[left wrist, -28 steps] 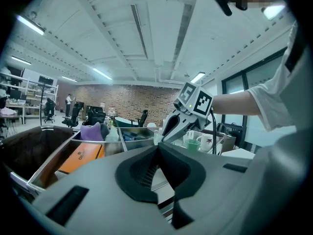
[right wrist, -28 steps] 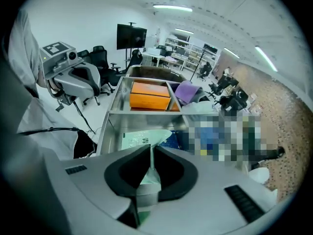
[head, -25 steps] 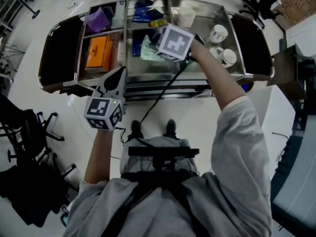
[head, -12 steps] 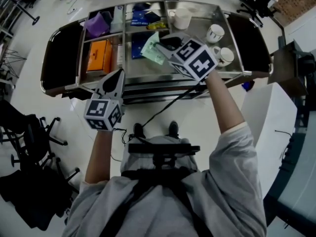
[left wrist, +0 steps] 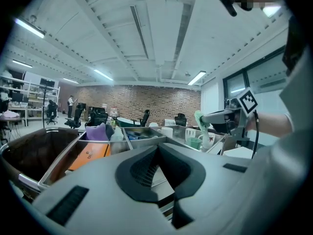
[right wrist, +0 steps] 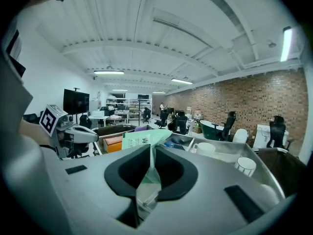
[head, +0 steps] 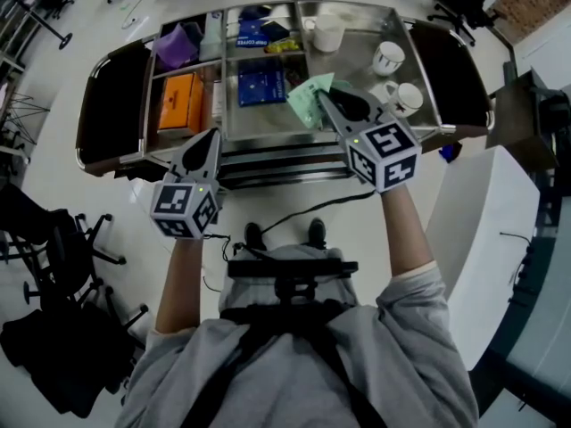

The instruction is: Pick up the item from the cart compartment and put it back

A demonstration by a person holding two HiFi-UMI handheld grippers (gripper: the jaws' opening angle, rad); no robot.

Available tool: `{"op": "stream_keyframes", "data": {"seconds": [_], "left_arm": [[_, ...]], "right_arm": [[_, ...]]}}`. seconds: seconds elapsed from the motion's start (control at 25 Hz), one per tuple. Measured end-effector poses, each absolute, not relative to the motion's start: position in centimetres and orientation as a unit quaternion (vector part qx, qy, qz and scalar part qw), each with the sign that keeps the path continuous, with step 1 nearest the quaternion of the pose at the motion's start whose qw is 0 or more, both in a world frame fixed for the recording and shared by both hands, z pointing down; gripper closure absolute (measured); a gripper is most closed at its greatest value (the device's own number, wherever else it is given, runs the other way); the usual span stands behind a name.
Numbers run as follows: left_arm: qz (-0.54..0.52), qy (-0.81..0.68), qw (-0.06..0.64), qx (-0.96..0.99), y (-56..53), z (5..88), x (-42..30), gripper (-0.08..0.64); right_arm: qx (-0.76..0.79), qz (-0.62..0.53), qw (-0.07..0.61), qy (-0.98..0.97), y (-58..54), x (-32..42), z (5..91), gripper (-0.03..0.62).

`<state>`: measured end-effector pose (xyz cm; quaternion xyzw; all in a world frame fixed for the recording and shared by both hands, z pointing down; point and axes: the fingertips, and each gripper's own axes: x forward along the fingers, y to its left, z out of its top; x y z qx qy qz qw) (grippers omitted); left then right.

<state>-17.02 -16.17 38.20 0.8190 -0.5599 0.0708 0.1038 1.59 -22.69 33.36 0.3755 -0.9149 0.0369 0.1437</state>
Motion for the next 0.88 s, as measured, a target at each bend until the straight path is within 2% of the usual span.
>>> {"op": "stream_keyframes", "data": {"seconds": [0.36,0.88], "left_arm": [[0.069,-0.565,0.096,0.817,-15.9,38.2,-17.4,0.56],[0.068,-0.567,0.091,0.816,-15.6,38.2,-17.0,0.56]], "right_arm": [[0.459,0.07,0.075,-0.883,-20.8,6.0,34.7,0.548],[0.489,0.088,0.07,-0.865,-20.1,8.8,36.2,0.548]]}}
